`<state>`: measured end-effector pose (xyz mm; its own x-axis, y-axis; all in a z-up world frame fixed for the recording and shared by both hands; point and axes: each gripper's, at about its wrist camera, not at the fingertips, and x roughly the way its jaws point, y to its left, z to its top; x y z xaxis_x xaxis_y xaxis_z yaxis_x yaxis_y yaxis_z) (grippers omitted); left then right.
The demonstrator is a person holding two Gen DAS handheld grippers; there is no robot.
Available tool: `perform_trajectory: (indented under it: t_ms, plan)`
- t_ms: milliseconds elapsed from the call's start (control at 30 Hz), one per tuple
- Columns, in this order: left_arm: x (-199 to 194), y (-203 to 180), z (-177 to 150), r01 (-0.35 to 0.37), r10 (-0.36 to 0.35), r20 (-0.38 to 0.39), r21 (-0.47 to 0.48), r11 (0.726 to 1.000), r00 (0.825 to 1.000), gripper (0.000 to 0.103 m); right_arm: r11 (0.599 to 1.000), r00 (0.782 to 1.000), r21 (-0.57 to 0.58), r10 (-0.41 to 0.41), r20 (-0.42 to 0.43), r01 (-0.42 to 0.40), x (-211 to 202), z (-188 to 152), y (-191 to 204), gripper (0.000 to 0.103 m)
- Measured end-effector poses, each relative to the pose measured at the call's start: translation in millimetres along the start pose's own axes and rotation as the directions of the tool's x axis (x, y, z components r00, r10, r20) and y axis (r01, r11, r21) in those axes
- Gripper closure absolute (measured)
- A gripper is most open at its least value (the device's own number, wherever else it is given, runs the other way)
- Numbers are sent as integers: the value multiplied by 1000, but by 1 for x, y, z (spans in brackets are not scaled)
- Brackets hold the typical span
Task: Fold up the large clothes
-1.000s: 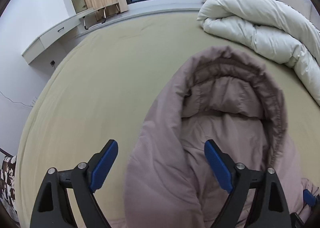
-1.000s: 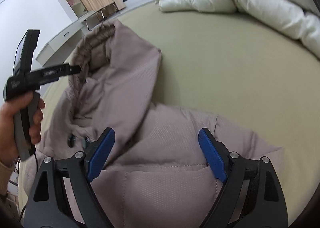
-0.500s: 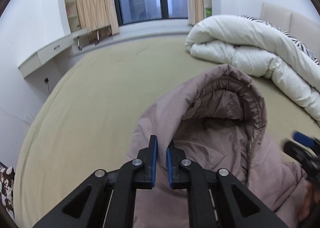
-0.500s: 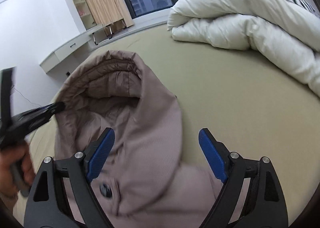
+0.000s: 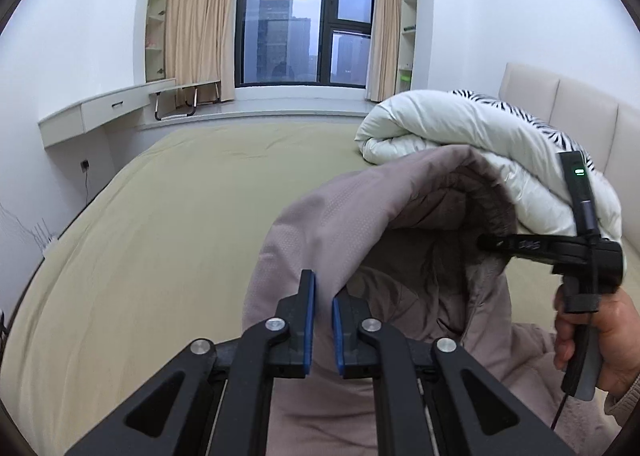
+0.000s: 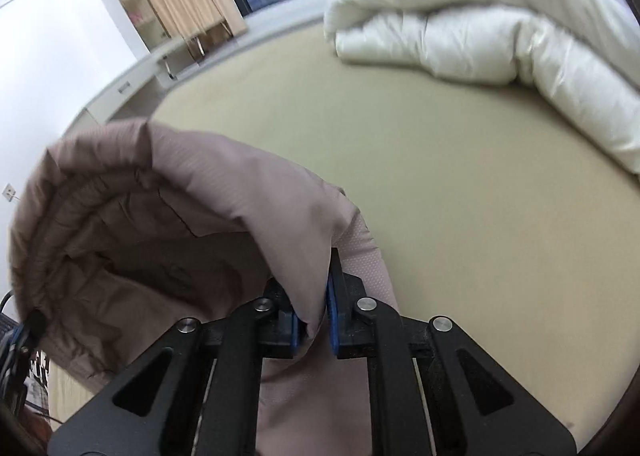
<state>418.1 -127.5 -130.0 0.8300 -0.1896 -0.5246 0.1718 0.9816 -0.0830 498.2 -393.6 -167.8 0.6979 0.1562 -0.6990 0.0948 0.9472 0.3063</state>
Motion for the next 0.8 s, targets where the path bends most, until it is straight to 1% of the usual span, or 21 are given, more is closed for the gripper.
perform_trajectory:
  t_ms: [67,133,200,233,300,367,400,433,533,600,667,700,733,767,800]
  plan:
    - [-22,5,-5,20,-19,11,-39,999,1000,94,999,998,-28,25,64,-24,-43,-8,5,93]
    - [-48,11,-14,43,-41,26,-90,995,999,95,995,990,-95,36,136,-23,-86,-25,14,93]
    - [-73,17,-26,66,-60,38,-151,986,997,95,986,980,-165,40,196,-7,-130,-58,24,93]
    - [-86,17,-37,79,-73,40,-178,981,997,95,983,974,-180,60,220,-20,-149,-77,25,93]
    - [-104,16,-57,83,-80,22,-209,974,997,95,983,972,-180,67,227,-26,-173,-113,20,93]
    - [-120,13,-85,91,-97,-13,-246,965,995,95,986,975,-160,75,209,-42,-185,-154,12,93]
    - [-125,12,-97,86,-97,-33,-250,964,995,95,987,978,-155,64,199,-33,-190,-170,6,93]
    - [-128,10,-114,83,-106,-75,-268,960,992,95,989,981,-149,44,188,-16,-190,-190,1,93]
    - [-136,5,-157,58,-120,-184,-314,948,975,95,997,996,-74,27,90,-21,-185,-242,-23,90]
    - [-142,0,-178,64,-150,-245,-328,942,958,94,999,999,-42,10,36,-8,-185,-267,-31,90]
    - [-152,1,-187,54,-149,-265,-334,941,953,87,1000,1000,-16,16,11,-15,-196,-286,-41,90]
    - [-160,6,-187,44,-146,-267,-356,933,953,87,1000,1000,-5,12,2,-12,-201,-292,-46,90]
    - [-166,10,-183,38,-142,-258,-369,929,956,86,1000,1000,4,7,-13,-7,-207,-297,-52,90]
    - [-175,13,-173,40,-134,-228,-376,926,964,86,1000,1000,14,4,-16,-3,-214,-300,-56,89]
    - [-181,14,-157,53,-132,-191,-368,928,973,85,1000,1000,21,5,-1,-5,-223,-300,-58,89]
